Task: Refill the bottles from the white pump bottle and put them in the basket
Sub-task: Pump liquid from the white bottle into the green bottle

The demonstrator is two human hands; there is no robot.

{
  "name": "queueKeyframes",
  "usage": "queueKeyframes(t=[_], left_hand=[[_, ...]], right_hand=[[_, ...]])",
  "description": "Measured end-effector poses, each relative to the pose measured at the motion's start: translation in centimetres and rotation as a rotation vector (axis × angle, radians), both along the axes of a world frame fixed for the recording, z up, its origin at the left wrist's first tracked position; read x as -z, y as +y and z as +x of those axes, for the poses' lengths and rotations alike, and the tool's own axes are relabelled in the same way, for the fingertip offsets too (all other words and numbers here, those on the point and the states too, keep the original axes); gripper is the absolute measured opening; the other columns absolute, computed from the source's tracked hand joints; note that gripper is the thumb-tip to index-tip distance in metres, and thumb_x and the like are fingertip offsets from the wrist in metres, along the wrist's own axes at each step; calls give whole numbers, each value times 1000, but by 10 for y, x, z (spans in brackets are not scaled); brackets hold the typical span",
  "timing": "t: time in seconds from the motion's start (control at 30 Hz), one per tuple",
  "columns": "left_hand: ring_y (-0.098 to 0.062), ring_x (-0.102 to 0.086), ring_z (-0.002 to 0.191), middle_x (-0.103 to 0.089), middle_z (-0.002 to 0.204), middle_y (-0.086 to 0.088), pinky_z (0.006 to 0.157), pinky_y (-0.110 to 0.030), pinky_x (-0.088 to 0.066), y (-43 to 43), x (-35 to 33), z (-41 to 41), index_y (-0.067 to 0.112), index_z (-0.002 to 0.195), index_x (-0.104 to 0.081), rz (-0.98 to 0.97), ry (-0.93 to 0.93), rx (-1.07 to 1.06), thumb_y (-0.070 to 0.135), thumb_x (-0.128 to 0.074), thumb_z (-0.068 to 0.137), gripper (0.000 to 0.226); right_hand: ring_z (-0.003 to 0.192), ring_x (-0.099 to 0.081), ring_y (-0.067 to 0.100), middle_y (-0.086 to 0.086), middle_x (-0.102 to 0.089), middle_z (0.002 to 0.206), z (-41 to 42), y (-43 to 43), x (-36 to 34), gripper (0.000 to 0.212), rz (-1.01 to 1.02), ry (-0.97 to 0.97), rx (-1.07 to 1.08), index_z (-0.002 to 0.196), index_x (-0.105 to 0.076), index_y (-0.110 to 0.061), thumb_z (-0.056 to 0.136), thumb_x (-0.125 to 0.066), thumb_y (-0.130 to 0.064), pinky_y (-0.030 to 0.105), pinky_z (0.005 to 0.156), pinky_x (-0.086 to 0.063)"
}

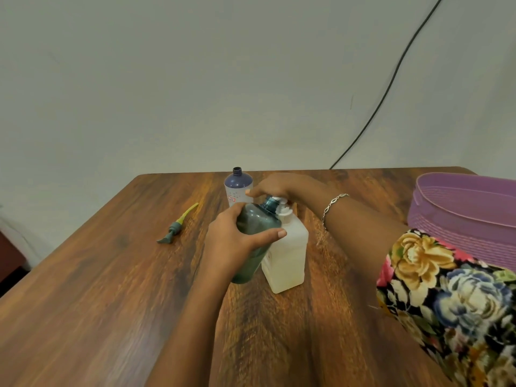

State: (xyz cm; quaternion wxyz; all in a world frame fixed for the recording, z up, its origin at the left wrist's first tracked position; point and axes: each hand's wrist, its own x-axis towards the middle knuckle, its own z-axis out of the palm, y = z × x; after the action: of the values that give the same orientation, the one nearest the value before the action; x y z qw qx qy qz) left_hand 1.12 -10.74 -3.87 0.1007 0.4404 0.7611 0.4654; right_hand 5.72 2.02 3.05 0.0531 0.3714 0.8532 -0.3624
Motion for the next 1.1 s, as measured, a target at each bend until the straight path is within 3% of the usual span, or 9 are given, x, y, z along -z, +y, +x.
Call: queueKeyframes(t=[0.17, 0.27, 0.47, 0.63, 0.77, 0.83, 0.93, 1.0, 1.1], left_hand=[[-17, -54, 103, -58, 117, 1, 81, -29, -46, -3, -8, 2, 17, 127, -53, 11, -20, -5, 71, -61, 39, 103], [-18, -55, 105, -59, 117, 0, 84, -33, -49, -3, -8, 3, 17, 125, -55, 6, -11, -20, 77, -65, 42, 103], [-14, -53, 100, -58, 109, 5, 82, -31, -47, -1, -1, 9, 18, 124, -55, 23, -23, -33, 69, -60, 40, 98], [-12, -53, 100, -57, 111, 6, 82, -29, -47, 1, 2, 9, 21, 123, -54, -21, -29, 0, 68, -61, 41, 94], [-17, -53, 109, -56, 122, 4, 89, -33, -49, 1, -1, 2, 20, 131, -50, -27, -33, -7, 64, -69, 49, 96], [-16, -53, 109, -56, 123, 4, 87, -30, -48, 1, -1, 0, 20, 131, -50, -22, -32, 0, 59, -72, 54, 90], [-14, -54, 105, -58, 120, 3, 82, -26, -47, 3, -2, -2, 20, 128, -53, -18, -30, 32, 58, -74, 54, 86], [-11, -51, 104, -56, 117, 6, 78, -22, -44, 3, -2, -4, 20, 128, -51, -26, -16, 32, 51, -78, 60, 79], [-9, -51, 100, -57, 116, 6, 68, -13, -39, 4, 0, -6, 20, 127, -51, -32, 17, 31, 49, -78, 62, 76]], right_hand=[[67, -53, 15, 7, -57, 84, 7, 0, -9, 47, -262, 71, 39, 104, -50, -10, 93, -42, -54, 22, 45, -43], [65, -50, 14, 4, -52, 77, 11, 0, -6, 43, -270, 134, 39, 110, -48, -7, 97, -40, -47, 21, 40, -43], [94, -56, 25, 14, -56, 120, 0, 10, 14, 46, -36, 67, -6, 127, -48, -4, 96, -46, -38, 28, 74, -40], [76, -51, 18, 9, -54, 101, -1, 18, 22, 41, -29, 33, -16, 118, -54, -5, 95, -47, -38, 28, 73, -42], [71, -57, 12, 3, -59, 94, 6, 13, 10, 45, -267, 126, 13, 107, -54, -14, 93, -40, -55, 20, 53, -46], [87, -53, 18, 6, -56, 107, 9, 11, 4, 53, -251, 94, 19, 114, -51, -15, 91, -37, -61, 25, 59, -44], [75, -49, 15, 9, -53, 98, 12, 8, 1, 53, -230, 119, -4, 126, -47, -11, 96, -31, -52, 23, 50, -44], [70, -51, 13, 15, -59, 108, 10, 9, 4, 53, -211, 126, -26, 128, -48, -4, 98, -33, -46, 19, 56, -49], [82, -57, 21, 11, -59, 111, -2, 12, 13, 52, -90, 39, -18, 122, -53, -6, 95, -41, -50, 28, 70, -45]])
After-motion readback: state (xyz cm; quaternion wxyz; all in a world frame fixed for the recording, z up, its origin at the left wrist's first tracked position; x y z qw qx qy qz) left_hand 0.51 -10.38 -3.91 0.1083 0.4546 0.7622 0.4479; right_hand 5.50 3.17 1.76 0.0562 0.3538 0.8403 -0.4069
